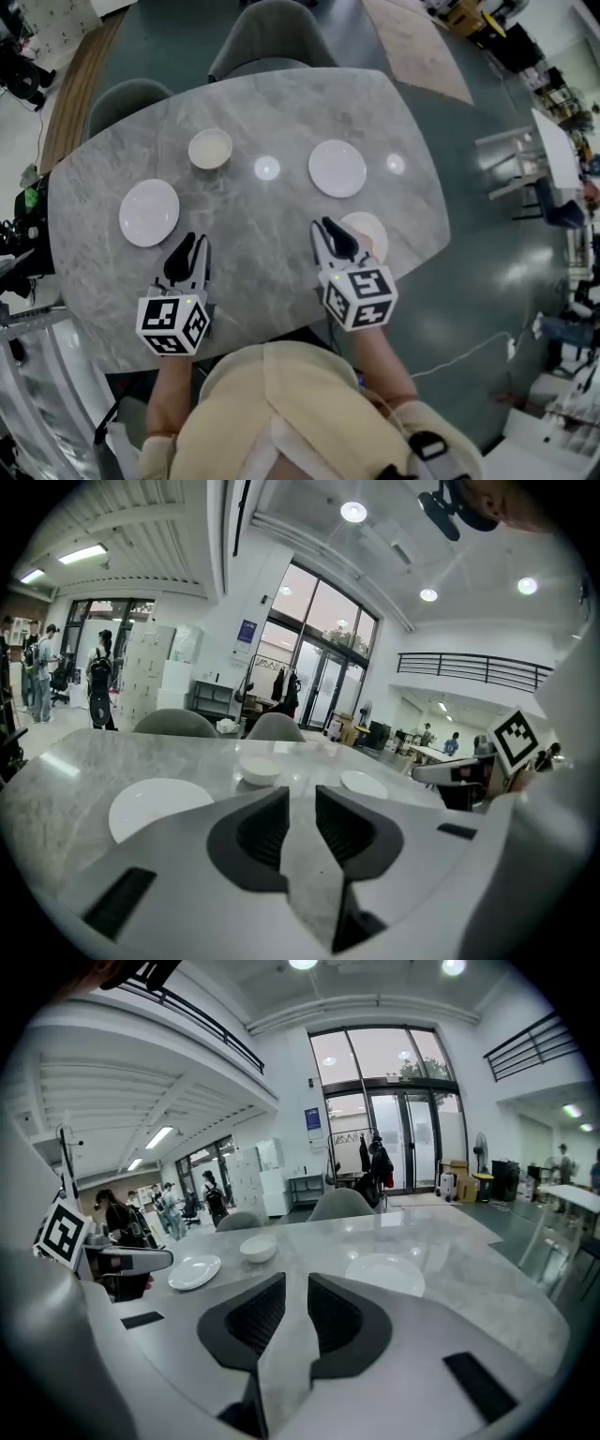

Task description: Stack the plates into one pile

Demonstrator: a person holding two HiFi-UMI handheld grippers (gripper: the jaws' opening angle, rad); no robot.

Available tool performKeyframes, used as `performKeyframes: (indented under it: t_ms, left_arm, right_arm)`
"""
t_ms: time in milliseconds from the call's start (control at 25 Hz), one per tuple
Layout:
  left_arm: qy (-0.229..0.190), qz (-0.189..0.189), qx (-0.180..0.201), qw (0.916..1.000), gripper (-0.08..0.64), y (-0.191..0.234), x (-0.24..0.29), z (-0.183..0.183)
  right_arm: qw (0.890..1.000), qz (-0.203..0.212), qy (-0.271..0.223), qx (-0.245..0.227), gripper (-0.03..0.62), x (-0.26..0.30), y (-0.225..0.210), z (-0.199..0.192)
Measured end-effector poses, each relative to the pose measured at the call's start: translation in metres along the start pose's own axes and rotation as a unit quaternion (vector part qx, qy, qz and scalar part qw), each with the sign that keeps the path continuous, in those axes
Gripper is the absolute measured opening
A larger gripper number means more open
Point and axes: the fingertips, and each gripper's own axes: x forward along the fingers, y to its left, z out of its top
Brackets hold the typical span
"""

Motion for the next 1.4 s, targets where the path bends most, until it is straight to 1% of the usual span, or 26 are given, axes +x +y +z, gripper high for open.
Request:
performKeyframes:
  t_ms: [160,320,400,480,680,880,1240,1400]
  left_arm:
    - [0.007,-0.007,0.009,0.9999,0.086,-0.015,0.009,-0.001]
    - [0.012,-0.018,0.018,0.9996,0.086,-0.033,0.025,0.0]
    - [0.014,-0.026,0.031,0.9991,0.086,-0.045,0.034,0.003]
    - [0.017,-0.033,0.042,0.9984,0.086,-0.059,0.044,0.005]
    - [0.034,-0.042,0.053,0.9972,0.086,-0.079,0.067,0.003]
    - [0.058,-0.044,0.065,0.9953,0.086,-0.085,0.087,0.002]
    - [0.082,-0.047,0.071,0.993,0.086,-0.088,0.116,0.004]
    - [0.095,-0.049,0.068,0.9919,0.086,-0.089,0.125,-0.003]
  right_arm:
    - [1.0,-0.024,0.005,0.0,0.078,-0.005,-0.038,0.005]
    - [0.999,-0.039,0.012,0.016,0.097,-0.002,-0.076,0.007]
    - [0.999,-0.047,0.016,0.02,0.1,0.0,-0.093,0.008]
    - [0.998,-0.051,0.023,0.024,0.101,0.004,-0.11,0.009]
    - [0.997,-0.053,0.045,0.028,0.106,0.024,-0.145,0.007]
    - [0.995,-0.056,0.072,0.037,0.106,0.048,-0.175,0.002]
    - [0.986,-0.053,0.132,0.087,0.106,0.088,-0.216,-0.023]
    - [0.981,-0.055,0.146,0.111,0.106,0.102,-0.231,-0.032]
